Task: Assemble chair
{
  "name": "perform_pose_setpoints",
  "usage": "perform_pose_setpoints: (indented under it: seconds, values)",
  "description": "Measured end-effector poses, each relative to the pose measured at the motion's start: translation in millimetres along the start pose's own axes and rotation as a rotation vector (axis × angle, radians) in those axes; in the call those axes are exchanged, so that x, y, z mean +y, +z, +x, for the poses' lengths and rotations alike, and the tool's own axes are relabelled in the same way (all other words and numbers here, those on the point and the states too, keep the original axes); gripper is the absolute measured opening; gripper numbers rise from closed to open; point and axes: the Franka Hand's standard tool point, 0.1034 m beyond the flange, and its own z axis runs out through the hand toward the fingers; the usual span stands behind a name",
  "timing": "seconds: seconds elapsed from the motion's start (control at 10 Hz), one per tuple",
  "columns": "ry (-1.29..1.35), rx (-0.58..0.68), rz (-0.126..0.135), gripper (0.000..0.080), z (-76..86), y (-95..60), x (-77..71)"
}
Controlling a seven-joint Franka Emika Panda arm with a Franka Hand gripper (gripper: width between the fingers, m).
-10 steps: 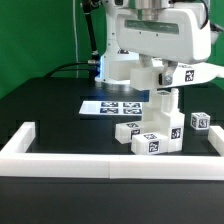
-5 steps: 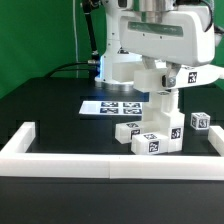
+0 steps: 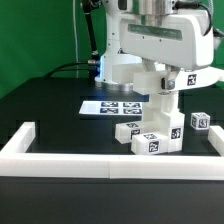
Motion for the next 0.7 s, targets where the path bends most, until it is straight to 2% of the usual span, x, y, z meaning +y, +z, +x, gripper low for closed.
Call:
perform_pose_setpoints:
  seconds: [0.7]
  values:
    - [0.025,0.000,0.000,0.0290,-0.4,0.1,-0.2]
